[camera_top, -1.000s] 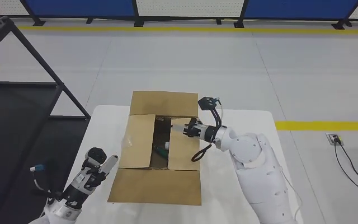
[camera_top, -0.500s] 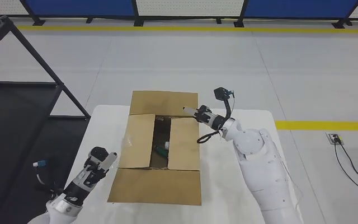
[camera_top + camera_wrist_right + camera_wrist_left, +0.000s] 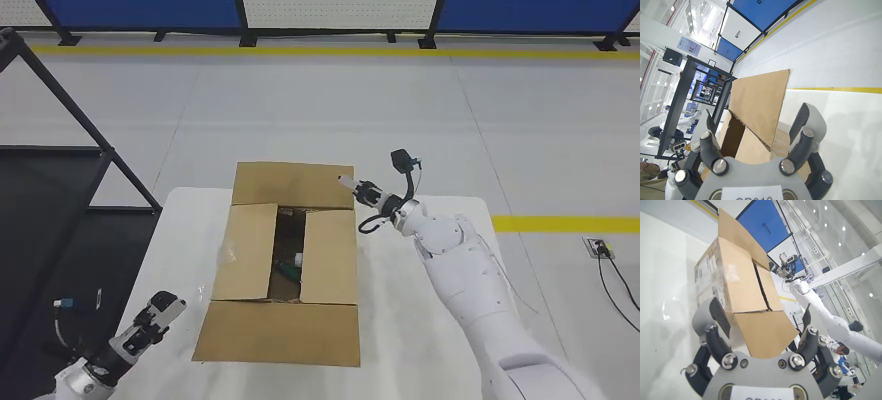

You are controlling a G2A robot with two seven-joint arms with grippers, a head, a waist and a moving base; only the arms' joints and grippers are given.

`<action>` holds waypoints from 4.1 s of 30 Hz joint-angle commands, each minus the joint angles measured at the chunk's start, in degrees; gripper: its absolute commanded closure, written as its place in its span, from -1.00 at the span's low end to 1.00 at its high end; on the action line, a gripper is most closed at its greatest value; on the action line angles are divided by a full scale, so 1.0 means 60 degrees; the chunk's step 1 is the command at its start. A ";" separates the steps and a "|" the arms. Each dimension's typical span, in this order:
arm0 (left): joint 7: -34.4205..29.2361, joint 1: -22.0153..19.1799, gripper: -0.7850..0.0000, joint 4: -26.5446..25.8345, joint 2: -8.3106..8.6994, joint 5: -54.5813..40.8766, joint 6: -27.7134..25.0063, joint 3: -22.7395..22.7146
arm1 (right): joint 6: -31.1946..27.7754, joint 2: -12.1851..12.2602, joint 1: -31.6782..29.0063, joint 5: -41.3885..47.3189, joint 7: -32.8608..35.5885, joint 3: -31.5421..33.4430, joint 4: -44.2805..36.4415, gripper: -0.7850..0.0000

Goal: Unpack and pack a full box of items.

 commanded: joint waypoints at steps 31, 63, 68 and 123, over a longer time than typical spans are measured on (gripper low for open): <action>-0.3514 0.0336 -1.00 0.0633 0.1129 -0.2576 -0.2064 0.0736 | -0.2613 -0.0015 0.0584 0.2397 0.2119 0.0046 0.0703 -1.00; 0.2822 -0.1479 -1.00 -0.0802 0.0996 0.1658 0.1969 0.3092 | 0.0172 0.0169 -0.0201 0.3688 0.5552 -0.0873 -0.2728 -1.00; 0.3471 -0.1752 -1.00 -0.0807 0.0934 0.2438 0.2329 0.3663 | 0.1165 0.0223 -0.0522 0.4320 0.6636 -0.0975 -0.3382 -1.00; 0.5718 -0.2526 -1.00 -0.0364 0.0577 0.3367 0.3045 0.4609 | 0.4307 0.0482 -0.1456 0.6378 0.6700 -0.1723 -0.3894 -1.00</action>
